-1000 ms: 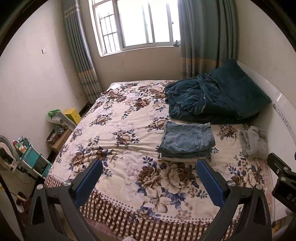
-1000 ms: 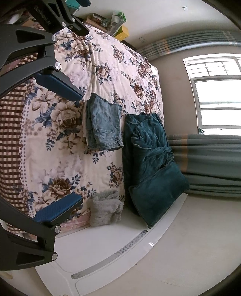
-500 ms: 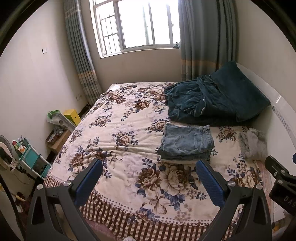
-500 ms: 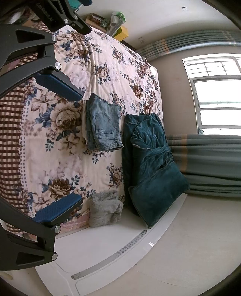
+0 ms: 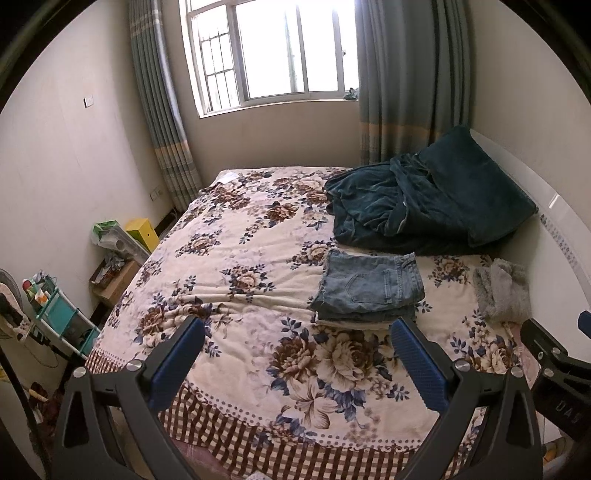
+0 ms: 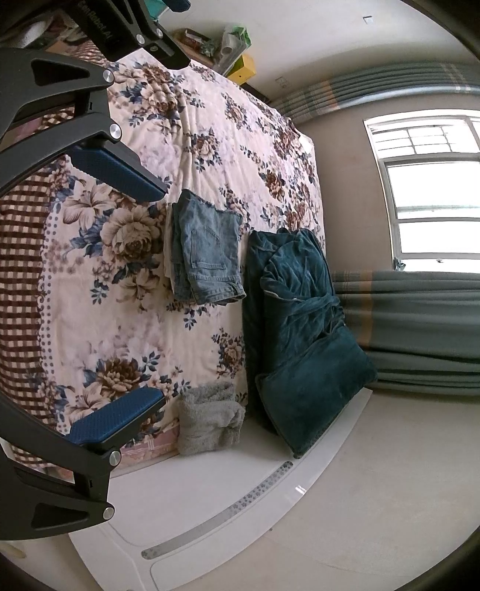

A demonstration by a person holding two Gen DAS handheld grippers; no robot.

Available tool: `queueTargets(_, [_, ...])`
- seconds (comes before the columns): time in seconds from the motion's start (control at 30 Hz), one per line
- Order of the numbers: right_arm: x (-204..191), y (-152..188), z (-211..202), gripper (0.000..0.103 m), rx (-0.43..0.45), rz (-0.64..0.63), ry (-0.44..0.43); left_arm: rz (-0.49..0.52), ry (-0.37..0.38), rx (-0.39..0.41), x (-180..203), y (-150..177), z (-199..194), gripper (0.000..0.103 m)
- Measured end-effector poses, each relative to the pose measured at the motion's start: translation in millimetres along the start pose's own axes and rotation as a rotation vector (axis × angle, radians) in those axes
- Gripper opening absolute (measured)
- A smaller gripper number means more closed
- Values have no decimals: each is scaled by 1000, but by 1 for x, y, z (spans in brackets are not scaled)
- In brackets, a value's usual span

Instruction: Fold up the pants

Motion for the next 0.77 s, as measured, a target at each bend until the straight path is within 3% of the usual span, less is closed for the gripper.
queueTargets(0.77, [-7, -3, -4, 103, 9, -4, -13, 11, -2, 25, 7, -9, -12, 103])
Point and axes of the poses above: each gripper's, at about its wrist camera, not at the fingertips, and z roughly the way its jaws point, x to its right, y to its underside, the point moved 10 cm from there along z, roughly the way its jaws point, and after that the axes turned 10 degrees about y, right-handed, at the moved point
